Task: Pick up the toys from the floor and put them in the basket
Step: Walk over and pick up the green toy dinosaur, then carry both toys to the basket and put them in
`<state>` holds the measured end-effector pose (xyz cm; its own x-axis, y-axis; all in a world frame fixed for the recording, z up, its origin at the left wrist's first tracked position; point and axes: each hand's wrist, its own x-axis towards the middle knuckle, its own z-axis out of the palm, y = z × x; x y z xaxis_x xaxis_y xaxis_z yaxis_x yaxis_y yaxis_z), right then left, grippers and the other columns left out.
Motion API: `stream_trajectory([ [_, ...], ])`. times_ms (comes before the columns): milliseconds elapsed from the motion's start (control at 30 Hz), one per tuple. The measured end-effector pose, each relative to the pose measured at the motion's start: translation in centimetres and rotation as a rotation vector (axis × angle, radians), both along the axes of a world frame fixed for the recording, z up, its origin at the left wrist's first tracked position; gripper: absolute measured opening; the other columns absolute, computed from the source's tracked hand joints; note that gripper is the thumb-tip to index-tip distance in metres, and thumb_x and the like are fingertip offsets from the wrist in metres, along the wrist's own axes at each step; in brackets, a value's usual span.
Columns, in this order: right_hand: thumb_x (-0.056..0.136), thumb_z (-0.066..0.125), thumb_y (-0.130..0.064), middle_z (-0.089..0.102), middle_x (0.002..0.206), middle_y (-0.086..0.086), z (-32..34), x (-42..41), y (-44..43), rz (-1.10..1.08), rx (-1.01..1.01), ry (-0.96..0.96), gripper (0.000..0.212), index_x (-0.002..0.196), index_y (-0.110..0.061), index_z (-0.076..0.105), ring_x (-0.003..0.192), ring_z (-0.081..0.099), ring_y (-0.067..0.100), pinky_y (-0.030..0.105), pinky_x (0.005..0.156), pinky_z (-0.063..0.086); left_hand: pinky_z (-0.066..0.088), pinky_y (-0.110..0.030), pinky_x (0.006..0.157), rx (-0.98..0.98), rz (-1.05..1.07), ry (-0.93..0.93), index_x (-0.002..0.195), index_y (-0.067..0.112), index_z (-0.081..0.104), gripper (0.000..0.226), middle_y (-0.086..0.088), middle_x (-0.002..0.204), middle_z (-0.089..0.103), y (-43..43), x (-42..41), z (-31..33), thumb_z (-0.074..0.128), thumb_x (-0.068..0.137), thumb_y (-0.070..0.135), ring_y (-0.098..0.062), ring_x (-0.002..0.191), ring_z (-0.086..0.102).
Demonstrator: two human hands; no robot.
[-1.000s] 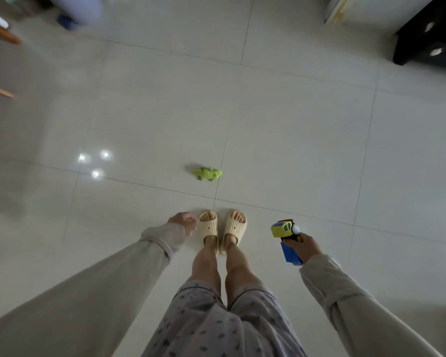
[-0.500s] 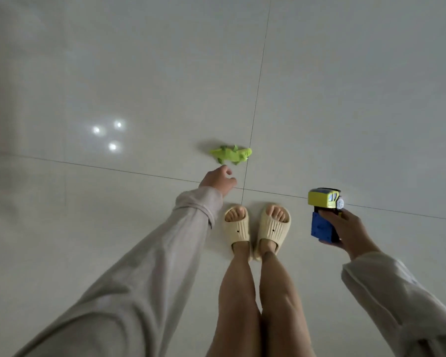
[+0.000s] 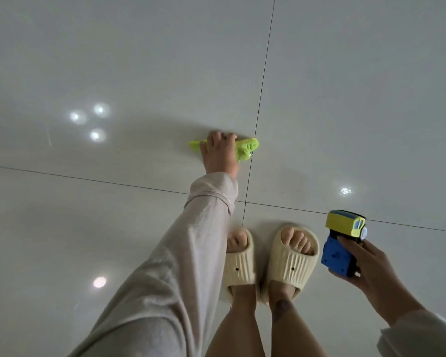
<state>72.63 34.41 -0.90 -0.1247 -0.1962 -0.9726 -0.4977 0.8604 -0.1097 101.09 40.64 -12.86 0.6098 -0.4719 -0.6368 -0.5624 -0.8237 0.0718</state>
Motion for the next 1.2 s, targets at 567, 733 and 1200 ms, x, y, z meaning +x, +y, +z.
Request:
stream_trajectory([
  [567, 0.089, 0.059, -0.014, 0.059, 0.076, 0.009, 27.1, 2.6, 4.6, 0.244, 0.066, -0.054, 0.01, 0.082, -0.018, 0.054, 0.062, 0.058, 0.023, 0.03, 0.051, 0.052, 0.046, -0.03, 0.09, 0.193, 0.442, 0.582, 0.123, 0.011, 0.052, 0.055, -0.015, 0.123, 0.064, 9.7, -6.7, 37.0, 0.07, 0.075, 0.031, -0.03, 0.115, 0.059],
  [733, 0.089, 0.06, -0.012, 0.059, 0.071, 0.006, 39.4, 2.0, 4.9, 0.422, -0.025, -0.135, 0.006, 0.085, -0.014, 0.056, 0.061, 0.058, 0.02, 0.025, 0.049, 0.048, 0.041, -0.027, 0.079, 0.131, 0.559, 0.506, 0.101, 0.016, 0.049, 0.033, -0.015, 0.12, 0.064, 12.3, -6.1, 51.7, 0.067, 0.078, 0.032, -0.03, 0.111, 0.059],
  [1200, 0.088, 0.06, -0.004, 0.055, 0.061, 0.008, 51.3, -4.8, 3.7, 0.42, -0.213, -0.076, 0.022, 0.067, -0.009, 0.056, 0.058, 0.049, 0.023, 0.029, 0.059, 0.038, 0.044, -0.036, 0.095, -0.014, 0.649, 0.444, 0.11, 0.008, 0.056, 0.048, -0.018, 0.12, 0.063, 20.8, -4.7, 67.0, 0.07, 0.076, 0.037, -0.032, 0.112, 0.058],
])
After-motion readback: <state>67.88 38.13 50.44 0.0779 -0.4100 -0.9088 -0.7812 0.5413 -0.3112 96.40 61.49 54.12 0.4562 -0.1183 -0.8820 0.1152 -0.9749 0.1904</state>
